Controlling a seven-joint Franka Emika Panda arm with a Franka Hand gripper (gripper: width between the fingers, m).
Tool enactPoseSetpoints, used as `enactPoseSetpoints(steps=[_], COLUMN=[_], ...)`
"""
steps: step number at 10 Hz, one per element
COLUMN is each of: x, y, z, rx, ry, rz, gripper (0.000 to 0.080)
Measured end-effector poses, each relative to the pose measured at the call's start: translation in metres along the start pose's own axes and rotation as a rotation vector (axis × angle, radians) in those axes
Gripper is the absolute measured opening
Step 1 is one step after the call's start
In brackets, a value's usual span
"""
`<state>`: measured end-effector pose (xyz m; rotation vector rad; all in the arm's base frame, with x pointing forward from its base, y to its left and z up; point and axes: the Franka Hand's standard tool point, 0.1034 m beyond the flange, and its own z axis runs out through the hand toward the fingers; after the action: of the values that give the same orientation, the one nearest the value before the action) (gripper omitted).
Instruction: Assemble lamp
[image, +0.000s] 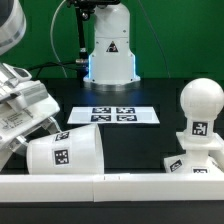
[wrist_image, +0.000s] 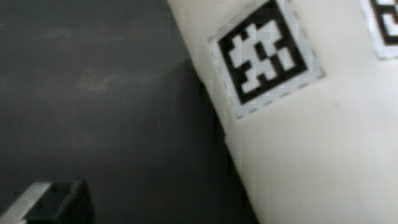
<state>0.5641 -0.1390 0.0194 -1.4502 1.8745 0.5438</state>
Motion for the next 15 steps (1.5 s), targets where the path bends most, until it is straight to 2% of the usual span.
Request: enactPoseSetpoints(steps=[1,2,3,4,5,6,9,10,12,13,14,15], x=[0.000,0.000,0.000,0.001,0.001,0.000,0.001,-0.007,-0.050,-0.060,-0.067,-0.071], y=[0.000,0.000,0.000,0.000,0.001,0.002,0.004,0.002,-0.001,-0.004,-0.005,-0.006], z=[0.000,0.000,0.000,0.000,0.000,0.001,0.002,-0.004,-0.037,-0.045,-0.048,-0.045], rx=[0.000,-0.001,-0.001,-0.001,-0.001,-0.007,-0.009,-0.029,-0.119,-0.131,-0.185,-0.180], ry=[0.000,0.000,0.000,0.000,0.000,-0.002,-0.003,0.004,-0.004,-0.003,0.035,0.031], rz=[0.000,0.001,0.001,0.001,0.001,-0.002,0.000,-0.028,-0.168,-0.197,-0.264,-0.266], gripper=[0.0603,0.0467,0.0293,0.0293,0.0095,0.0052,0.0052,0.0052,0.0051,0.0051,0.0051,0.0051])
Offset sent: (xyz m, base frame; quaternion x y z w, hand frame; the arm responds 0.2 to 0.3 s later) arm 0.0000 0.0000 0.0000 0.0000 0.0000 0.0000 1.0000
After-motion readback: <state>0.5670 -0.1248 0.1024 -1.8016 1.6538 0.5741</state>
